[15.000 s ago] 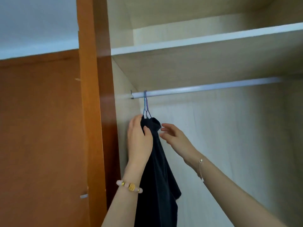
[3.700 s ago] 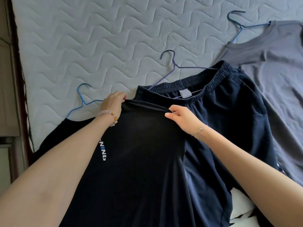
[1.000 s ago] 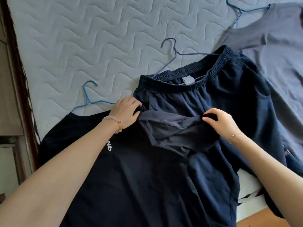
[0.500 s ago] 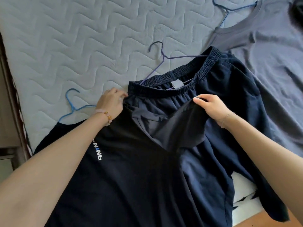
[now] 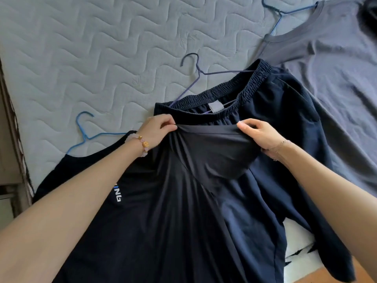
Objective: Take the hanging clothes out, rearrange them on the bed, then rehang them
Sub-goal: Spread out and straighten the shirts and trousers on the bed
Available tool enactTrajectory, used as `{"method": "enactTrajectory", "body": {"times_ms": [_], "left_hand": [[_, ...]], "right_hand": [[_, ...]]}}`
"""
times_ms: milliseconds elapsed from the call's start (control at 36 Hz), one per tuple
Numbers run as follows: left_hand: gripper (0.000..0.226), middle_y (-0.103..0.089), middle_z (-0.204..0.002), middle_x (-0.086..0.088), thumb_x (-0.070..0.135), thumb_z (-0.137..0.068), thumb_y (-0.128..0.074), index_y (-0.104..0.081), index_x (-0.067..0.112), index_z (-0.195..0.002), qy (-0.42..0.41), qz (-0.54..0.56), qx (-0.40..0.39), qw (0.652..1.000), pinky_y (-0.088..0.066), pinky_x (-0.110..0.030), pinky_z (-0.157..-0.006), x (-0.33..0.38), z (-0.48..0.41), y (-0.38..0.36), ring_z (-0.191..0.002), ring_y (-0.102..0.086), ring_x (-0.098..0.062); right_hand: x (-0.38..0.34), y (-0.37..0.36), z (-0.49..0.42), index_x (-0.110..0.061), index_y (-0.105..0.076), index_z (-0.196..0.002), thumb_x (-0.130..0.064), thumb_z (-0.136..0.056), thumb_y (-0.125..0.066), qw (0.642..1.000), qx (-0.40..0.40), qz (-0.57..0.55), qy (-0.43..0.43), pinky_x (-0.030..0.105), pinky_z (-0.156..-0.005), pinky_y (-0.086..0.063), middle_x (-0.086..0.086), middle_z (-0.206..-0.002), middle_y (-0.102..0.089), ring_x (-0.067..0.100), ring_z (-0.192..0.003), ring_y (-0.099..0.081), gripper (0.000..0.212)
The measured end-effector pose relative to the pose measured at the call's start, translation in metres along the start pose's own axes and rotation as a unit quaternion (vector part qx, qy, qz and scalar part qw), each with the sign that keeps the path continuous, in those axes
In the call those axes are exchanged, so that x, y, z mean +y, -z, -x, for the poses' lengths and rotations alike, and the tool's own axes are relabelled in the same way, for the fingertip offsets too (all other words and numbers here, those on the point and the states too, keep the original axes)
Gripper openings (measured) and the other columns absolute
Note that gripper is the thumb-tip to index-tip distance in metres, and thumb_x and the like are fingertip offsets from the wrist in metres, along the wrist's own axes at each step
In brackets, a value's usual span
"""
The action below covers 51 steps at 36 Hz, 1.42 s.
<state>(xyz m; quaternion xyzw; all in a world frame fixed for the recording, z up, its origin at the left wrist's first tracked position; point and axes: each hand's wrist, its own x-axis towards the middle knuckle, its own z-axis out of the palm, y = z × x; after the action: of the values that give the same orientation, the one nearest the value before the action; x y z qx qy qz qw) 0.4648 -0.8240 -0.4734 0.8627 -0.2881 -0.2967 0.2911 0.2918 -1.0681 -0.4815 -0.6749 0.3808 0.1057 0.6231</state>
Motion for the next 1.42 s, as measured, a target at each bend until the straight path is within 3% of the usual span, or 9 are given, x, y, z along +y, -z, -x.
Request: {"method": "enactTrajectory", "body": {"times_ms": [194,389,528,611,722,806,1028,1250,1417], "left_hand": [[0.015,-0.06,-0.076,-0.014,0.023,-0.095,-0.049,-0.053,0.014,-0.084,0.066,-0.044,0.032,0.996,-0.039,-0.032,-0.067,-0.004,-0.01,-0.003,-0.073,-0.052,-0.023],[0.025,-0.062,-0.094,-0.005,0.033,-0.099,-0.037,-0.053,0.014,-0.1,0.028,-0.258,0.081,0.962,-0.036,-0.034,-0.063,-0.001,-0.004,-0.02,-0.082,-0.057,-0.03],[0.032,-0.062,-0.096,-0.009,0.036,-0.099,-0.037,-0.055,0.01,-0.103,0.038,-0.327,0.129,0.935,-0.03,-0.032,-0.057,-0.013,0.009,-0.022,-0.08,-0.058,-0.032],[0.031,-0.063,-0.094,-0.011,0.036,-0.098,-0.041,-0.057,0.011,-0.101,0.037,-0.348,0.133,0.927,-0.031,-0.033,-0.058,-0.016,0.011,-0.022,-0.081,-0.061,-0.035],[0.025,-0.064,-0.1,-0.012,0.03,-0.098,-0.043,-0.057,0.01,-0.103,0.052,-0.313,0.12,0.941,-0.034,-0.035,-0.072,-0.008,0.011,-0.025,-0.089,-0.058,-0.034],[0.023,-0.062,-0.107,-0.01,0.029,-0.096,-0.048,-0.058,0.014,-0.11,0.07,-0.284,0.153,0.944,-0.039,-0.04,-0.082,0.001,0.019,-0.029,-0.1,-0.055,-0.032],[0.023,-0.06,-0.113,-0.011,0.011,-0.091,-0.055,-0.062,0.008,-0.112,0.073,-0.114,0.318,0.938,-0.045,-0.04,-0.085,0.042,0.107,-0.087,-0.1,-0.057,-0.03],[0.015,-0.053,-0.102,0.011,0.011,-0.094,-0.05,-0.06,0.015,-0.105,0.204,0.109,0.269,0.935,-0.037,-0.009,-0.071,0.091,0.248,-0.222,-0.09,-0.054,-0.006],[0.013,-0.055,-0.097,0.007,0.012,-0.092,-0.053,-0.059,0.018,-0.101,0.299,0.152,0.186,0.923,-0.049,-0.026,-0.073,0.103,0.32,-0.309,-0.08,-0.056,-0.008]], "right_hand": [[-0.013,0.009,-0.008,-0.021,-0.064,-0.107,-0.01,-0.069,-0.073,0.969,-0.154,-0.192,-0.024,0.027,-0.063,-0.058,0.005,-0.089,-0.071,0.014,-0.076,-0.07,0.041],[-0.012,-0.012,-0.029,-0.015,-0.062,-0.108,-0.007,-0.084,-0.064,0.988,0.076,0.109,0.084,0.002,-0.051,-0.041,-0.004,-0.064,-0.047,0.007,-0.06,-0.048,0.026],[-0.008,-0.026,-0.043,-0.016,-0.06,-0.117,-0.016,-0.081,-0.07,0.989,0.119,0.091,0.0,0.032,-0.084,-0.052,0.006,-0.097,-0.06,0.021,-0.09,-0.059,0.037],[-0.01,-0.029,-0.045,-0.013,-0.058,-0.117,-0.021,-0.081,-0.071,0.983,0.136,0.124,0.011,0.03,-0.079,-0.047,0.003,-0.095,-0.058,0.019,-0.088,-0.054,0.039],[-0.006,-0.027,-0.037,-0.013,-0.056,-0.117,-0.025,-0.084,-0.066,0.978,0.128,0.154,0.053,0.026,-0.073,-0.042,-0.009,-0.07,-0.051,0.015,-0.079,-0.053,0.036],[0.001,-0.018,-0.022,-0.018,-0.053,-0.123,-0.029,-0.086,-0.063,0.988,0.113,0.093,0.058,0.033,-0.077,-0.054,-0.011,-0.076,-0.056,0.015,-0.08,-0.06,0.04],[0.059,0.032,0.076,-0.022,-0.058,-0.116,-0.016,-0.088,-0.06,0.986,0.119,0.079,0.082,0.037,-0.088,-0.05,0.003,-0.095,-0.068,0.016,-0.084,-0.062,0.029],[0.157,0.043,0.181,-0.025,-0.066,-0.088,-0.016,-0.088,-0.06,0.986,0.074,0.15,-0.019,0.028,-0.076,-0.047,-0.006,-0.077,-0.07,0.011,-0.075,-0.064,0.011],[0.201,0.029,0.216,-0.023,-0.062,-0.073,-0.025,-0.084,-0.061,0.984,0.059,0.16,-0.046,0.045,-0.079,-0.054,-0.001,-0.07,-0.071,0.021,-0.075,-0.068,0.012]]}}
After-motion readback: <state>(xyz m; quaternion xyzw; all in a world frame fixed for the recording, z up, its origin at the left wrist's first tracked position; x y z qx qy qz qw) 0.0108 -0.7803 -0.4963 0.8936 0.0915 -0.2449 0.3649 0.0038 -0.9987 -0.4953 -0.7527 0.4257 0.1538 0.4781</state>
